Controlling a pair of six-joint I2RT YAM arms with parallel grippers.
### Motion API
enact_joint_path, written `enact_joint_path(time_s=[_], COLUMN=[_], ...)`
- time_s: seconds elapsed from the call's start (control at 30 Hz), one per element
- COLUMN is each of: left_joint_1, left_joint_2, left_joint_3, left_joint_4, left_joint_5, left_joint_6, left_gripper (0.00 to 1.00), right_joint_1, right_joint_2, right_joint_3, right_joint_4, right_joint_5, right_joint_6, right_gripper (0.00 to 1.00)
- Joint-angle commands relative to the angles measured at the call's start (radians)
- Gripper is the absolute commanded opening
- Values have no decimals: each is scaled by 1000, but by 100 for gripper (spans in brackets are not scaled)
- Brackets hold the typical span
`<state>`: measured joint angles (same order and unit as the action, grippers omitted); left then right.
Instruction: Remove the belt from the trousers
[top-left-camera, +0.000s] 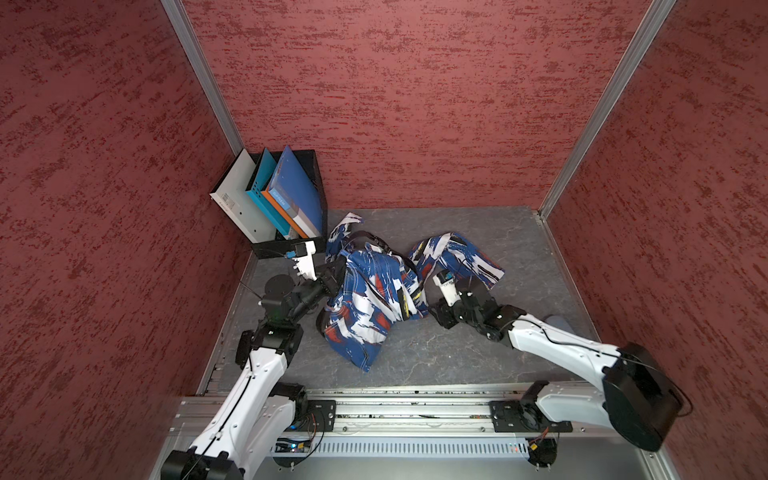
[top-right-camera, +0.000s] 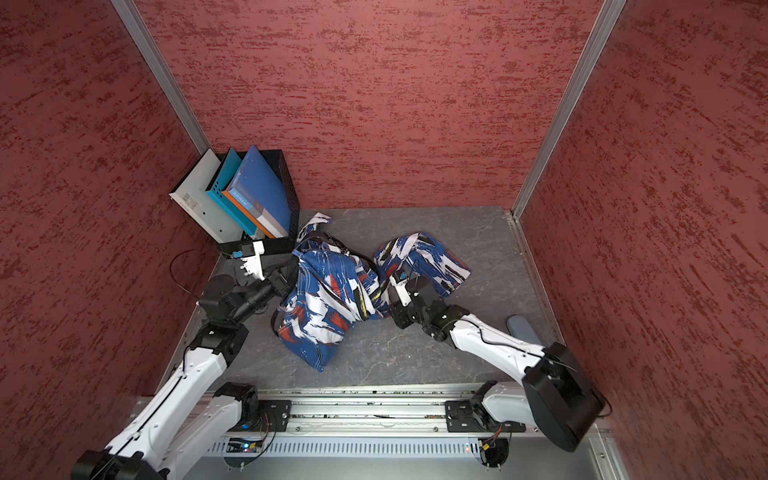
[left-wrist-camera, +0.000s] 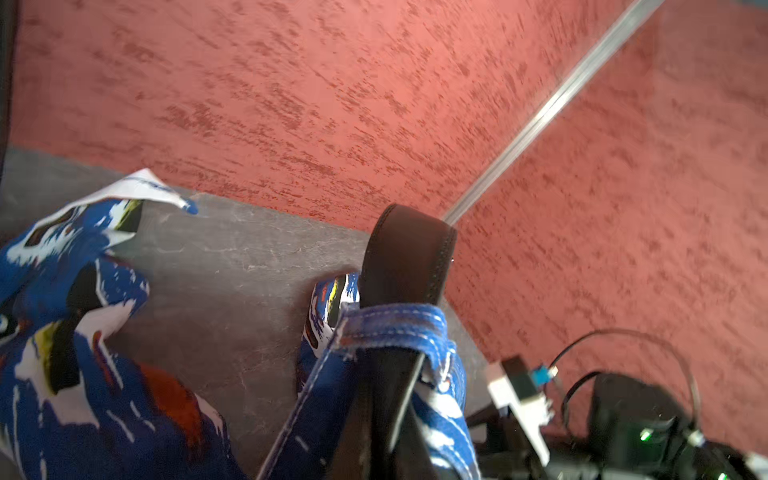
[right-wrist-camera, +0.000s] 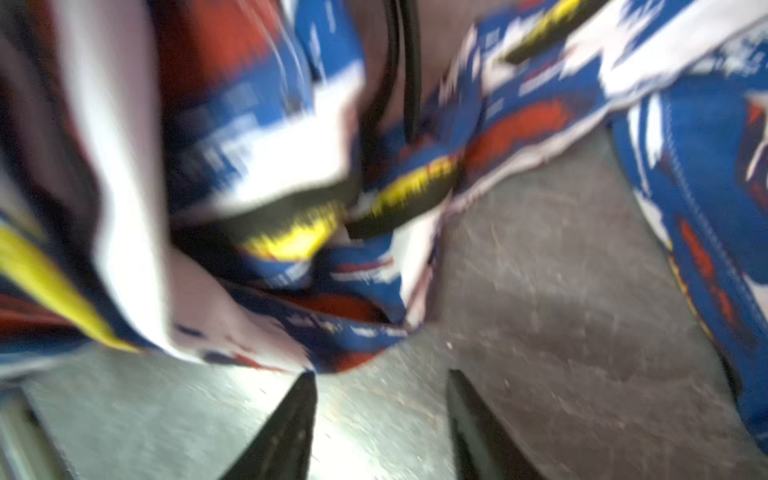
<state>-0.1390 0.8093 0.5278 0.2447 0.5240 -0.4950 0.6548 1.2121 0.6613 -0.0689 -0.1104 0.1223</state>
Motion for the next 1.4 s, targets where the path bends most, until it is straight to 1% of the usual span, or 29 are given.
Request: enact_joint_path(time_s=[0.0, 0.03, 0.07, 0.1, 0.2, 0.27, 0.37, 0.47, 0.53, 0.6, 0.67, 0.7, 0.73, 0.77, 0.83, 0.9, 0.97, 1.0, 1.03, 1.07, 1.1, 1.13, 1.17, 1.2, 1.23, 1.27, 1.3, 1.33, 1.37], left_joint_1=[-14, -14, -16, -15, -14, -16, -21, -25, -25, -24, -25, -25, -25, -25, -24, -24, -18, -14, -8, 0, 11, 22, 30, 34, 32, 27, 13, -21, -65], left_joint_2=[-10, -5, 1, 6, 22, 34, 45, 45, 41, 42, 42, 43, 42, 45, 57, 67, 69, 67, 61, 49, 31, 2, -34, -73, -99, -101, -80, -37, 8], left_joint_3=[41, 39, 40, 41, 51, 60, 66, 66, 62, 58, 50, 44, 36, 31, 27, 27, 24, 29, 53, 98, 134, 165, 176, 178, 174, 176, 191, 221, 248], left_joint_4=[-122, -131, -144, -150, -141, -124, -99, -91, -82, -75, -53, -35, -10, 12, 38, 40, 7, -48, -171, -333, -450, -537, -559, -538, -480, -430, -381, -357, -356], left_joint_5=[142, 173, 203, 226, 262, 272, 276, 268, 274, 287, 298, 301, 305, 305, 318, 318, 297, 270, 218, 135, 58, -24, -70, -93, -77, -42, 7, 30, 26], left_joint_6=[188, 210, 232, 243, 243, 232, 209, 192, 187, 175, 149, 134, 115, 99, 78, 70, 81, 107, 178, 287, 383, 494, 574, 654, 714, 745, 767, 774, 795], left_gripper=[0, 0, 0, 0, 0, 0, 0, 0, 0, 0, 0, 0, 0, 0, 0, 0, 0, 14, 37, 49, 57, 68, 77, 85, 88, 89, 87, 86, 85], right_joint_1=[-30, -38, -48, -53, -45, -21, 0, 8, 19, 44, 64, 69, 80, 88, 94, 105, 111, 111, 111, 108, 104, 96, 89, 80, 72, 68, 64, 63, 62], right_joint_2=[-91, -81, -55, -7, 100, 142, 174, 174, 185, 212, 237, 239, 252, 272, 275, 266, 252, 250, 226, 202, 187, 169, 156, 145, 131, 123, 120, 119, 120], right_joint_3=[56, 69, 90, 125, 223, 257, 274, 265, 282, 314, 338, 345, 350, 352, 342, 333, 336, 342, 347, 359, 372, 393, 413, 433, 446, 455, 464, 476, 485], right_joint_4=[261, 301, 341, 363, 386, 391, 390, 385, 326, 261, 241, 233, 226, 230, 249, 271, 254, 239, 209, 167, 121, 46, -18, -89, -141, -179, -210, -237, -256], right_joint_5=[-93, -131, -189, -244, -338, -299, -299, -319, -269, -149, -29, -8, 25, 66, 59, 68, 102, 119, 144, 173, 187, 191, 182, 162, 142, 116, 102, 84, 70], right_joint_6=[-151, -183, -214, -256, -257, -262, -273, -279, -311, -358, -392, -414, -441, -454, -475, -499, -523, -537, -555, -578, -594, -617, -629, -637, -629, -624, -616, -607, -601], right_gripper=[80, 86, 88, 89, 86, 84, 83, 80, 73, 60, 48, 42, 40, 32, 27, 14, 4, 1, 0, 0, 0, 0, 0, 0, 0, 0, 0, 0, 0])
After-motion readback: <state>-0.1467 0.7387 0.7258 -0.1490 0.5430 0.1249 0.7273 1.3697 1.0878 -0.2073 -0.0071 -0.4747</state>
